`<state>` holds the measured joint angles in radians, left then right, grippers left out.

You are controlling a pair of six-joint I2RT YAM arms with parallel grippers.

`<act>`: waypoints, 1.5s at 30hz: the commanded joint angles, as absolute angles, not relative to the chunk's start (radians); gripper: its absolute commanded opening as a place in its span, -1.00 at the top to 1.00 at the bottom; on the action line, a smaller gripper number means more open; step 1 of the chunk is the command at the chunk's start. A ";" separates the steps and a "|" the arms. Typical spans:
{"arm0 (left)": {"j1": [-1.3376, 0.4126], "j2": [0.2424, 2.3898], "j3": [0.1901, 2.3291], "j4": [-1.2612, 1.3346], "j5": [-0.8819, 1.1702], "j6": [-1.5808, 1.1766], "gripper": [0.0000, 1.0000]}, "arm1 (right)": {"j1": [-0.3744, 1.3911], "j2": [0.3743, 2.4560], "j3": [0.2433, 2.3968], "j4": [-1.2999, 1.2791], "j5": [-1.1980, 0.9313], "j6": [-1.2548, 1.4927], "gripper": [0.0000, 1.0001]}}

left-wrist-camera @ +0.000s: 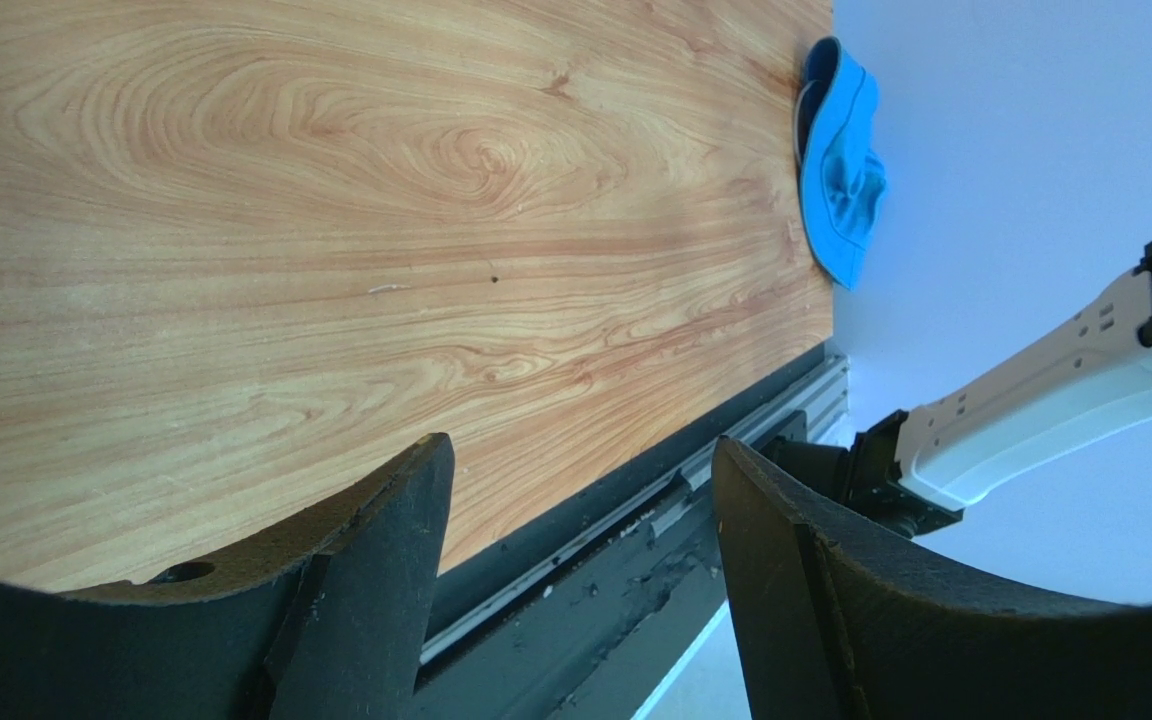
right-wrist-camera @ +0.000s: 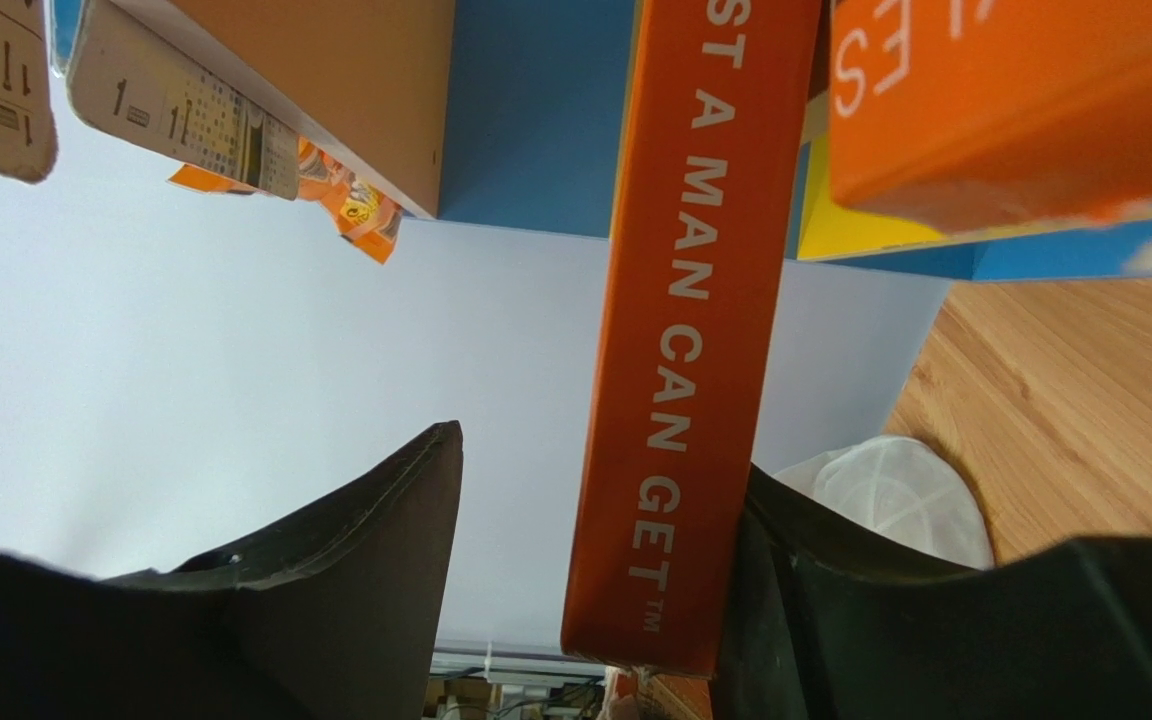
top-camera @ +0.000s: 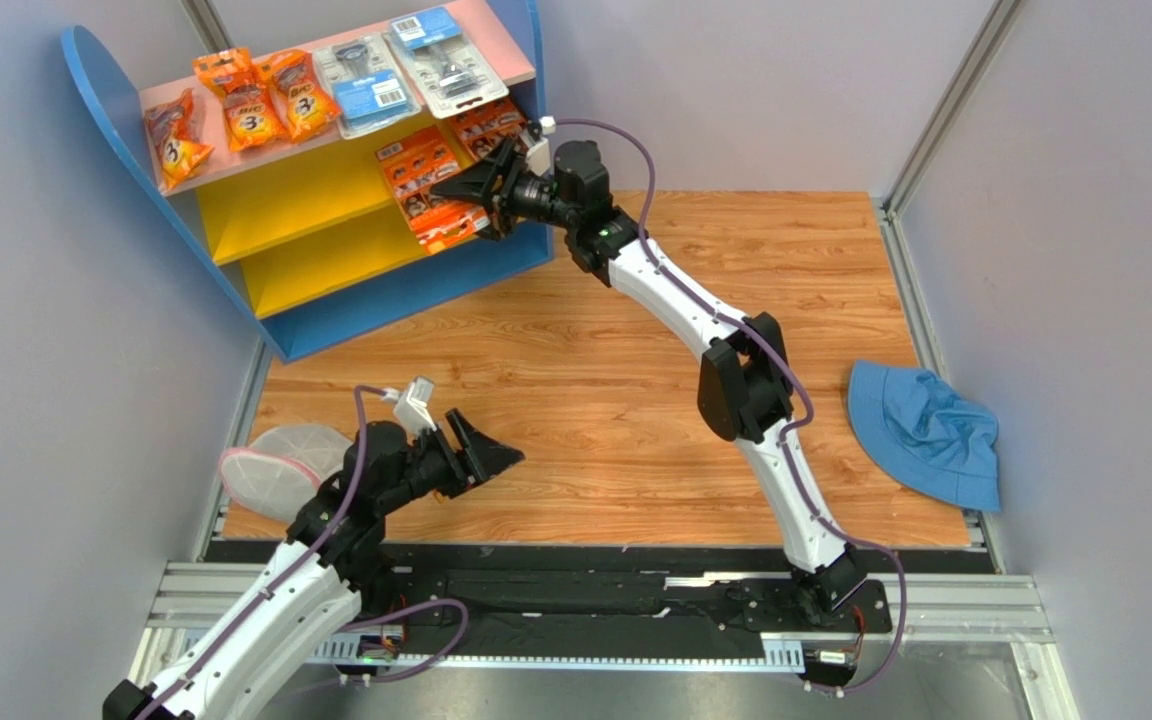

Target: Place and organize the shaving razors onto the shelf

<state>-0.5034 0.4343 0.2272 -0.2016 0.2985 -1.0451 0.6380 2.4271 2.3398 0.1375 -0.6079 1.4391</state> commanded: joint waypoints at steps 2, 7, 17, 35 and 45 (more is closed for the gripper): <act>-0.499 0.422 0.224 -0.198 0.311 -1.049 -0.44 | 0.634 2.289 2.264 0.094 -0.588 1.387 -0.20; -0.499 0.416 0.227 -0.204 0.308 -1.046 -0.45 | 0.632 2.246 2.220 0.051 -0.589 1.348 -0.22; -0.491 0.582 0.493 -0.290 0.198 -0.890 -0.26 | 0.630 2.259 2.230 0.040 -0.600 1.350 -0.24; -0.233 1.061 0.982 -0.246 0.400 -0.673 0.58 | 0.629 2.278 2.272 0.031 -0.620 1.353 -0.25; -0.224 1.198 1.074 -0.184 0.391 -0.681 1.00 | 0.627 2.287 2.278 0.017 -0.637 1.348 -0.26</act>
